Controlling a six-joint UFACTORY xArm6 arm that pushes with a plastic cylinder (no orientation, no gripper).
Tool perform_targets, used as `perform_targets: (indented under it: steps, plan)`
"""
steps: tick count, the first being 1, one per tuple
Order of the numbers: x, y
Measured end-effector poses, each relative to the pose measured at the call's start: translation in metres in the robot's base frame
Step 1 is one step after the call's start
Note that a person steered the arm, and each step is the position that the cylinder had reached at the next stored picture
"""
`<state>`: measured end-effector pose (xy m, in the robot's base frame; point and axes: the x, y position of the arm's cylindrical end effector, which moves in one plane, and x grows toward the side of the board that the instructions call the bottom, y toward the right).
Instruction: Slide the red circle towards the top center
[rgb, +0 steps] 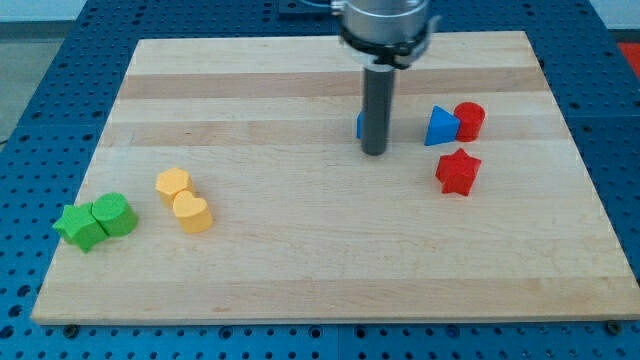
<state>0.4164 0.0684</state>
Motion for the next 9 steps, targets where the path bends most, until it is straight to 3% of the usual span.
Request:
perform_targets:
  steps: [5, 8, 9]
  plan:
    - [0.001, 0.096]
    - [-0.059, 0.1]
    - [-0.061, 0.135]
